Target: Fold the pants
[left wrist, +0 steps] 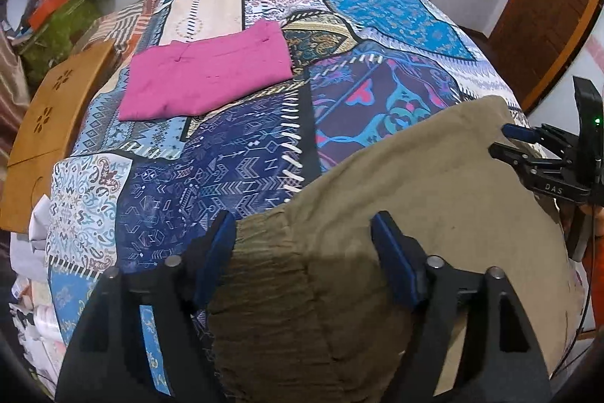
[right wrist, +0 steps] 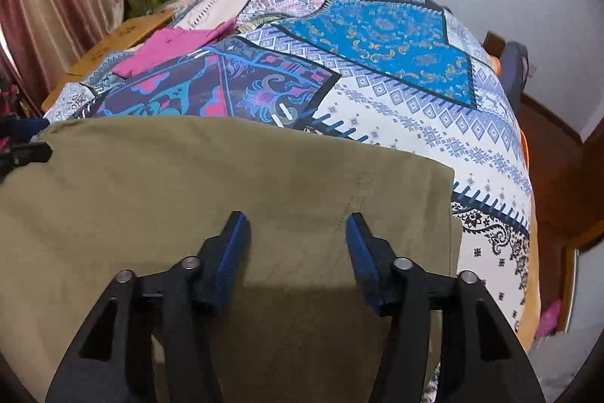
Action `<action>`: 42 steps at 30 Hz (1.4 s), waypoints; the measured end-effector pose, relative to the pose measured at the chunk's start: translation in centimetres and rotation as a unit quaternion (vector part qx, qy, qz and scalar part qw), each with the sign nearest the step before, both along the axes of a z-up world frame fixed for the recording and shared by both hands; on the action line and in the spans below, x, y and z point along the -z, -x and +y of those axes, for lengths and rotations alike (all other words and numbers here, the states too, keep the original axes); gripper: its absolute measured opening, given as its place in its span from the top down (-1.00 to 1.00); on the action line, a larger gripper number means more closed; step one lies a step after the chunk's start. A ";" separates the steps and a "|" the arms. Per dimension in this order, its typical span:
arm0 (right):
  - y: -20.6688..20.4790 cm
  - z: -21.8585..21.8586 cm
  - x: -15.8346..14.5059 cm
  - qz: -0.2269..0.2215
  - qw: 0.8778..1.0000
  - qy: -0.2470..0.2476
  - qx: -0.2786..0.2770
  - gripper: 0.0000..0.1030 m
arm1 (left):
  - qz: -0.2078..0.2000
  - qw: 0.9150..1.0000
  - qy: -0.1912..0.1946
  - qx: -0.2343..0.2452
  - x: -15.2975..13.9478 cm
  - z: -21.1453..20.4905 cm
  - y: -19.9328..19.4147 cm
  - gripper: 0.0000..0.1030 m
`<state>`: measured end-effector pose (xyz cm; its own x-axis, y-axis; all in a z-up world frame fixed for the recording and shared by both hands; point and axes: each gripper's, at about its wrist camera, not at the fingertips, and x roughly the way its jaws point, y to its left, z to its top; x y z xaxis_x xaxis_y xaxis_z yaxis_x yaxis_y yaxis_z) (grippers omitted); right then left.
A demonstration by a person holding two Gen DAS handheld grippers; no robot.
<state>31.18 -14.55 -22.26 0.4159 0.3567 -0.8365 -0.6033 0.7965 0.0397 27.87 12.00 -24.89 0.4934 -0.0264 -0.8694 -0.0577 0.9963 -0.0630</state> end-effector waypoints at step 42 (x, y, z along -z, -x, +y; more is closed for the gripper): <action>15.9 -0.1 -10.4 -0.091 0.993 -0.073 -0.005 -0.35 | -0.026 0.992 0.100 -0.070 -3.8 1.1 15.3 -0.60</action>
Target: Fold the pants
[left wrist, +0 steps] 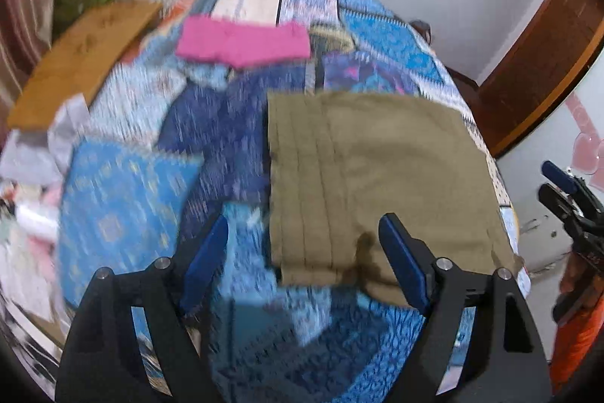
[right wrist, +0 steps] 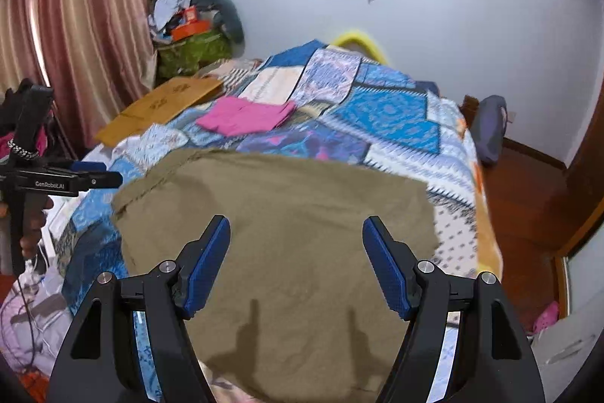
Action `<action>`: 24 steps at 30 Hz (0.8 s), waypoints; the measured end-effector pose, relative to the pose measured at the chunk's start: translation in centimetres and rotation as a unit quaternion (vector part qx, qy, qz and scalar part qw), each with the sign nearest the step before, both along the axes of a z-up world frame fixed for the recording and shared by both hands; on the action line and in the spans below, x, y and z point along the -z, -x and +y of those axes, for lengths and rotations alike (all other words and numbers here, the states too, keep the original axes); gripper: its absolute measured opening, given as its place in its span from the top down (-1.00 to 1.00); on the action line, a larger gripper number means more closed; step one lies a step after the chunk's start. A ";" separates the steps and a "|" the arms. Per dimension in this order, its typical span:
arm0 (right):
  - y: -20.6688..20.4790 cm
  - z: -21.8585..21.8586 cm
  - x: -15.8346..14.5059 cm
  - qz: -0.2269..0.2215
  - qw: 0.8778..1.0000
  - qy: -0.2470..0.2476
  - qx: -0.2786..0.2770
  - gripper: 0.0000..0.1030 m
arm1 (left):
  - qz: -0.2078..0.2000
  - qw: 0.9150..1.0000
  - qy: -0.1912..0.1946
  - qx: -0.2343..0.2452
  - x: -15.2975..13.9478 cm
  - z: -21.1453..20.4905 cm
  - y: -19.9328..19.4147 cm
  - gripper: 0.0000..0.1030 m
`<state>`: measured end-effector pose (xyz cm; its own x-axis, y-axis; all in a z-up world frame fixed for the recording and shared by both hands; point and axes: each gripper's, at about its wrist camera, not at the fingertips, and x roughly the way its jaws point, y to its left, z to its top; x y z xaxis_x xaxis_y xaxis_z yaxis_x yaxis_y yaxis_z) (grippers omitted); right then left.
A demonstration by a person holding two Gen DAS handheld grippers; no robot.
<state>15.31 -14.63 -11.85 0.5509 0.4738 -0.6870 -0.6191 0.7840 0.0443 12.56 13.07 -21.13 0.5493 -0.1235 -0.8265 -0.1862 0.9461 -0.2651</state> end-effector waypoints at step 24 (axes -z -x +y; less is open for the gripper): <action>1.1 2.5 7.7 0.063 0.997 0.027 -0.020 -0.35 | 0.028 0.982 0.189 -0.006 3.2 -1.5 -0.9 -0.65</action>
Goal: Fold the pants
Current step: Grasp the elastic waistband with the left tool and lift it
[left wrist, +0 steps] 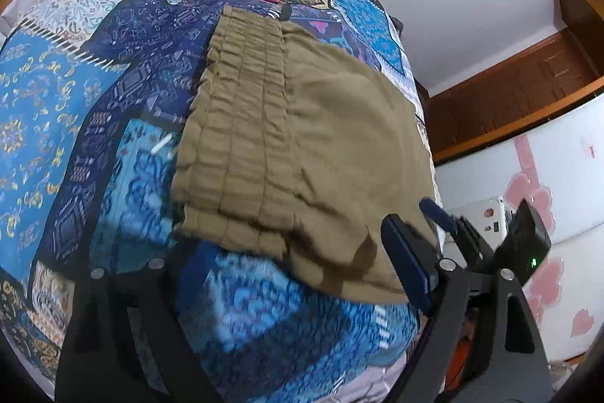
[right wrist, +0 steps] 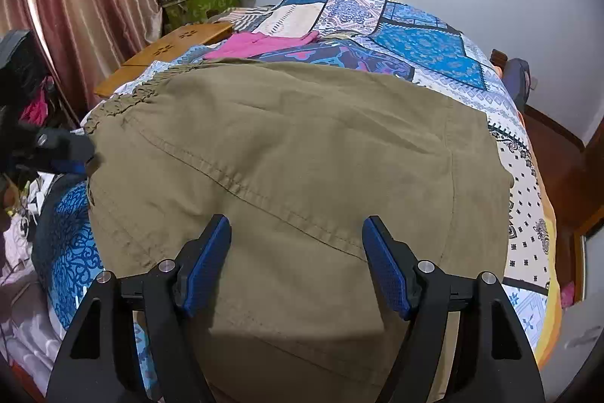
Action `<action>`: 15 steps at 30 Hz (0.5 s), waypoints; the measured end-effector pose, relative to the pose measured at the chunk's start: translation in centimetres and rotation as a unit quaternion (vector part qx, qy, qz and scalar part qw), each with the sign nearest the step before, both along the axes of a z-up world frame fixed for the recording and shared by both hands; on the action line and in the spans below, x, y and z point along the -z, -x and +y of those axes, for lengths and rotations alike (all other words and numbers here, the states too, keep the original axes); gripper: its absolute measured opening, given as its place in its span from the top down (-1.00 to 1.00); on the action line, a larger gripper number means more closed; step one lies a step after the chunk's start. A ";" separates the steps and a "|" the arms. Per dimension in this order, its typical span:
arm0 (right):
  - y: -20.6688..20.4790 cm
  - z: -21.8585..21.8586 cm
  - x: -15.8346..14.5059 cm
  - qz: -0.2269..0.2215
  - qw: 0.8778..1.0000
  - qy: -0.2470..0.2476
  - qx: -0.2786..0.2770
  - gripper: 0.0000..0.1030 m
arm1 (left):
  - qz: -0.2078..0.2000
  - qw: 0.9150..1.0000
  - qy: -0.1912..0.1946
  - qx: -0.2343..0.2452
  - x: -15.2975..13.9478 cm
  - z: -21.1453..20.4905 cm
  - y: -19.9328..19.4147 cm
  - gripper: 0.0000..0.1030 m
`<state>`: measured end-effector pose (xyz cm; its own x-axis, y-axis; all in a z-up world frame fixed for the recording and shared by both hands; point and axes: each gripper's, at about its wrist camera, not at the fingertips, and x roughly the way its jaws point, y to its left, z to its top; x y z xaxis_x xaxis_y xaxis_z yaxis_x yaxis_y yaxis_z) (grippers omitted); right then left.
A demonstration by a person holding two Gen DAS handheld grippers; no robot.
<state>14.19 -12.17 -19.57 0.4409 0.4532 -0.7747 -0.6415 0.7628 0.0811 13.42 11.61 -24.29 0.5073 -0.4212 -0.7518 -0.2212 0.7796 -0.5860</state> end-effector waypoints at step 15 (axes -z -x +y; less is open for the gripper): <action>-0.3 -0.7 -0.2 0.011 1.000 -0.001 0.002 -0.36 | -0.070 0.966 -0.250 -0.005 -3.6 -3.5 -3.1 0.28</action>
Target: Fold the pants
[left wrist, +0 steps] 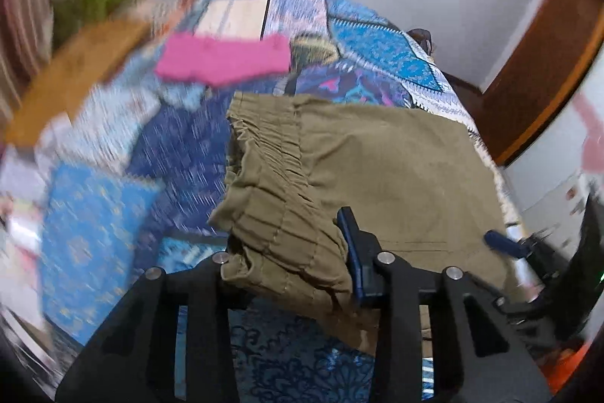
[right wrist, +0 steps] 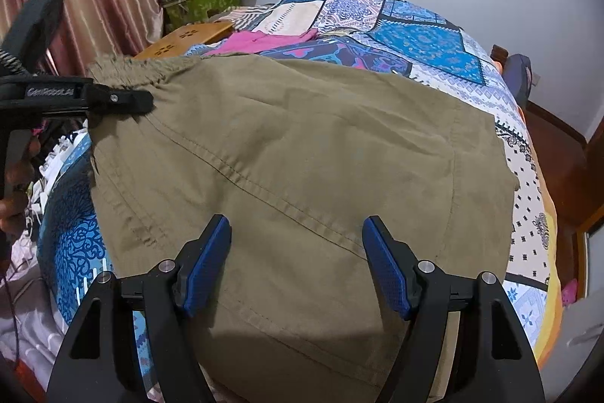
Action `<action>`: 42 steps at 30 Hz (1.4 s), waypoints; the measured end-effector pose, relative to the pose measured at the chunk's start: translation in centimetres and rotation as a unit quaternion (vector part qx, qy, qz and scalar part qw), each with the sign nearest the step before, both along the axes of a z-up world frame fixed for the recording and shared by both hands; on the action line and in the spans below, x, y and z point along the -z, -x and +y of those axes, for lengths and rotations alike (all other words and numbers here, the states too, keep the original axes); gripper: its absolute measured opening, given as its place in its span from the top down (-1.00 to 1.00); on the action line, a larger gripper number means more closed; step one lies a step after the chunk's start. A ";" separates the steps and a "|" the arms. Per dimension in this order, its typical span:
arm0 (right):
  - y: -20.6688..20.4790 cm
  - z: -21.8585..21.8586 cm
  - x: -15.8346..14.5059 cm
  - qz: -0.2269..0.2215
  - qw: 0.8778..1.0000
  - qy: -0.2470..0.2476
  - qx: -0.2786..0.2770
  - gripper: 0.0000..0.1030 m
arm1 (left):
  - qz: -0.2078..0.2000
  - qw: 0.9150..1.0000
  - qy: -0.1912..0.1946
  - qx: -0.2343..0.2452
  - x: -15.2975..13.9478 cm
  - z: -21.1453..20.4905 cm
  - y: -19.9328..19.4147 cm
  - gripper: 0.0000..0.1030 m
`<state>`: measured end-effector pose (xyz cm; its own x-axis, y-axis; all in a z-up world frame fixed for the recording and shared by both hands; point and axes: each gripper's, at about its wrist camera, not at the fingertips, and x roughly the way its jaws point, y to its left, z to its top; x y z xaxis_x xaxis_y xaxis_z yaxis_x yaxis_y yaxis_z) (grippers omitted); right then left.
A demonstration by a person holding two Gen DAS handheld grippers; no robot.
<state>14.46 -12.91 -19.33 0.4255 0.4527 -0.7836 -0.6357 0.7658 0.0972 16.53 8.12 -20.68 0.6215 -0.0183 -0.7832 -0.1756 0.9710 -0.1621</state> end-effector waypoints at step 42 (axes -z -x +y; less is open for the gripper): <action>2.0 -12.7 2.2 0.029 0.989 -0.047 0.138 -0.36 | -0.050 0.963 -0.096 0.248 -3.9 -22.5 -4.7 0.47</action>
